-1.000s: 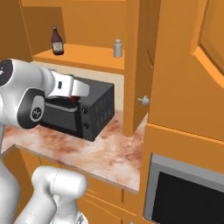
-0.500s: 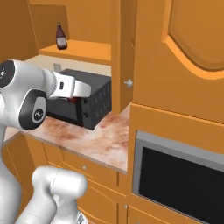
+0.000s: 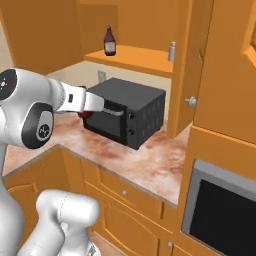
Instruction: Collect the paprika, ketchup, and shaker from the cabinet and place them next to the stove.
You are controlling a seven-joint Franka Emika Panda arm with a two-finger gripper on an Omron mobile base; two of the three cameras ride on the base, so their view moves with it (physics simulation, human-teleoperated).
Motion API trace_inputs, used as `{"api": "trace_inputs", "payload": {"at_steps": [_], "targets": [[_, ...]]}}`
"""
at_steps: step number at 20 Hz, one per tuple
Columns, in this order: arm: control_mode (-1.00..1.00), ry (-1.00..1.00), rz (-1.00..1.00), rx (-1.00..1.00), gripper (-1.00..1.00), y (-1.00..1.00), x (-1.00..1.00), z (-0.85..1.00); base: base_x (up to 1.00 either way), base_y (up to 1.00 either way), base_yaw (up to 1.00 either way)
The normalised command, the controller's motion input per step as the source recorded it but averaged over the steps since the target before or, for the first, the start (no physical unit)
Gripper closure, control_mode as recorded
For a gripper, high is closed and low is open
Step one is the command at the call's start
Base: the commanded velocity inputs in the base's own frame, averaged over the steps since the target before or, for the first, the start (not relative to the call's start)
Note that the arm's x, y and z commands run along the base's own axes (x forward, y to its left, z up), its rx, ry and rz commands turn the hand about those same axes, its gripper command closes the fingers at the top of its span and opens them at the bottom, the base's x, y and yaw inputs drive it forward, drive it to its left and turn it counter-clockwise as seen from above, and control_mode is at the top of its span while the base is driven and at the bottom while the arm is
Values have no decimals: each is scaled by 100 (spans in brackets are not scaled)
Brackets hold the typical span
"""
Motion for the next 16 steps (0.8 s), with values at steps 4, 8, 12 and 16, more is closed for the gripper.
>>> {"api": "trace_inputs", "payload": {"at_steps": [4,8,12,16], "targets": [[100,0,0,0,100,0,0,0,-39,55,44],[100,0,0,0,100,0,0,0,-38,60,47],[100,0,0,0,100,0,0,0,-35,61,48],[100,0,0,0,100,0,0,0,-35,68,51]]}}
